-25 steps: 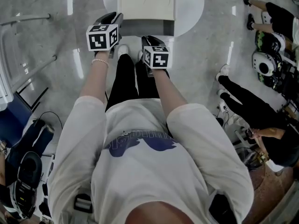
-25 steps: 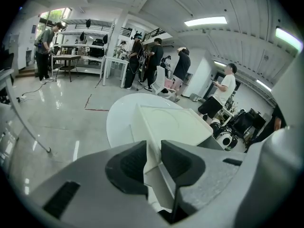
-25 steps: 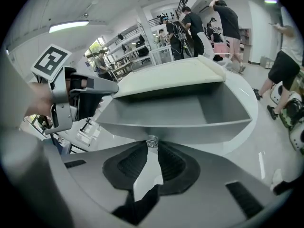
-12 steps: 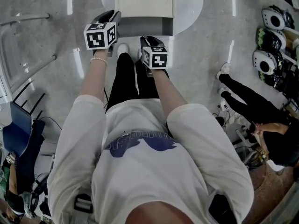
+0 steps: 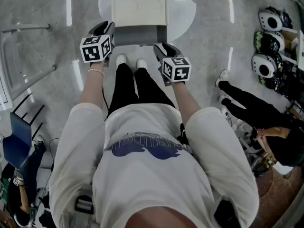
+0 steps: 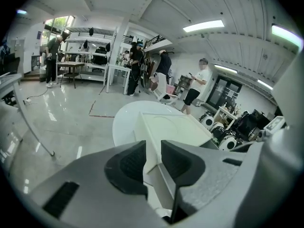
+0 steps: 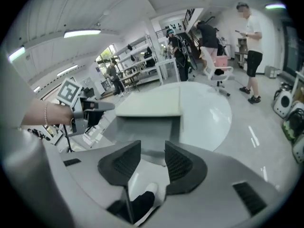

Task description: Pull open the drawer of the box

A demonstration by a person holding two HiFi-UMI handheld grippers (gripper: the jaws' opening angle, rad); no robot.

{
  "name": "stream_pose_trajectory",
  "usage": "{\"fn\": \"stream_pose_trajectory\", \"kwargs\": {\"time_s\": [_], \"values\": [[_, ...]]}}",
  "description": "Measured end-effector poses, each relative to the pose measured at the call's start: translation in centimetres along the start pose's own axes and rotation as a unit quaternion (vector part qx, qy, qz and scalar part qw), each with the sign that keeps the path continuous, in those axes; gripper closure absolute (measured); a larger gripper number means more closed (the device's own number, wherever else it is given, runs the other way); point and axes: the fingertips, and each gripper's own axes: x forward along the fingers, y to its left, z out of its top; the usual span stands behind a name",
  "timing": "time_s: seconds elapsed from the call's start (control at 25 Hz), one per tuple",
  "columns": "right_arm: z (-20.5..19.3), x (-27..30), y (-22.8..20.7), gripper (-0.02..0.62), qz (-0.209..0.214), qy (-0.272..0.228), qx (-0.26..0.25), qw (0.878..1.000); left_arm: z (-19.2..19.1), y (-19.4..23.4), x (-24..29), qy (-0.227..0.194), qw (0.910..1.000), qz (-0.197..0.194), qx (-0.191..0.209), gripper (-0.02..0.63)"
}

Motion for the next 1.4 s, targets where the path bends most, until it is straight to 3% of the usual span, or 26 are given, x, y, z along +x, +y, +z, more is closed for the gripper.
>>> {"fn": "stream_pose_trajectory", "kwargs": {"time_s": [0.16, 0.28, 0.4, 0.52, 0.64, 0.8, 0.96, 1.4], "values": [[9.0, -6.8, -4.2, 0.452, -0.031, -0.140, 0.037, 0.989, 4.3, -1.0, -5.4, -0.084, 0.9962, 0.022, -0.006, 0.505], [16.3, -12.5, -4.1, 0.463, -0.034, -0.240, 0.003, 0.970, 8.7, -3.4, -11.0, -0.166, 0.9854, 0.036, 0.007, 0.505], [22.6, -17.9, -1.5, 0.463, -0.027, -0.323, -0.074, 0.943, 13.5, -6.9, -16.9, -0.262, 0.9635, 0.047, 0.032, 0.505], [27.3, -22.7, 1.6, 0.484, -0.019, -0.387, -0.119, 0.914, 17.9, -10.9, -22.2, -0.338, 0.9367, 0.058, 0.071, 0.505], [30.1, -26.2, 4.6, 0.502, -0.015, -0.436, -0.151, 0.887, 21.4, -14.7, -25.8, -0.384, 0.9125, 0.063, 0.127, 0.507], [31.9, -28.5, 7.6, 0.574, -0.031, -0.464, -0.188, 0.865, 24.2, -18.3, -28.3, -0.410, 0.8902, 0.069, 0.186, 0.595], [32.9, -29.1, 9.3, 0.597, -0.043, -0.472, -0.202, 0.857, 25.5, -19.4, -28.5, -0.408, 0.8806, 0.084, 0.227, 0.600], [33.0, -29.2, 9.9, 0.598, -0.061, -0.472, -0.213, 0.854, 26.0, -18.1, -28.6, -0.414, 0.8821, 0.086, 0.208, 0.600]]}}
